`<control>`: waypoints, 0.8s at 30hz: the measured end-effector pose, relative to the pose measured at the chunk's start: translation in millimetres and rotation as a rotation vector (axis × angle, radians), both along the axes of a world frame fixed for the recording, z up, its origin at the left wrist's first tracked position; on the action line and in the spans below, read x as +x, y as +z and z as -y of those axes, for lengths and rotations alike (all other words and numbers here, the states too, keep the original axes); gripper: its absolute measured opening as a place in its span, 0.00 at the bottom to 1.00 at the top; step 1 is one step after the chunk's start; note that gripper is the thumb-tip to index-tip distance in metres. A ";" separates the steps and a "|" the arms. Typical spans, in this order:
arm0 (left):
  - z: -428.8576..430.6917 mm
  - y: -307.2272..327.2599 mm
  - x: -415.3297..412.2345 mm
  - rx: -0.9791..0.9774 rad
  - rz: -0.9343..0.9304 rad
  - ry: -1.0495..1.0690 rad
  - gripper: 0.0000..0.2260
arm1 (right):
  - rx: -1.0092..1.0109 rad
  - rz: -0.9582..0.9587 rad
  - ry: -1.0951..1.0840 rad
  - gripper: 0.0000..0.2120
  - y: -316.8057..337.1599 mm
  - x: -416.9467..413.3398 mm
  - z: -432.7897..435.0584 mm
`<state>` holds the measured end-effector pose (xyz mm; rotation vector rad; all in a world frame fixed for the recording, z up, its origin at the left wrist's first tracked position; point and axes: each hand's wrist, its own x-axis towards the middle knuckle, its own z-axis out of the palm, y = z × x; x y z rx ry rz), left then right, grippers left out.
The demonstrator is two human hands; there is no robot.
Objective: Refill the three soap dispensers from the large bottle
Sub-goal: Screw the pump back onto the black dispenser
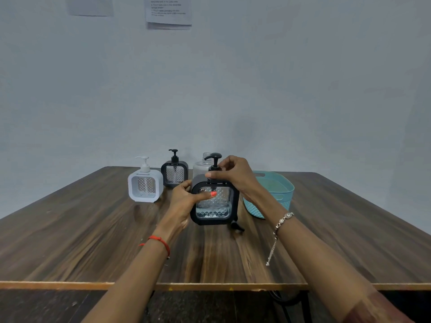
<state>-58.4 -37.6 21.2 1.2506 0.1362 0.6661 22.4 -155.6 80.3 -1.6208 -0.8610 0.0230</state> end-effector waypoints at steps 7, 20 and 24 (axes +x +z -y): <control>-3.2 1.4 -1.7 -0.012 -0.007 -0.004 0.20 | 0.008 -0.025 0.101 0.17 3.6 0.0 2.7; -6.7 -2.2 -5.5 -0.029 -0.013 0.000 0.23 | -0.117 0.003 0.058 0.15 5.2 -8.4 -2.5; -3.3 -2.8 -5.4 -0.056 -0.017 0.032 0.20 | -0.119 0.053 -0.079 0.18 1.8 -13.9 -9.1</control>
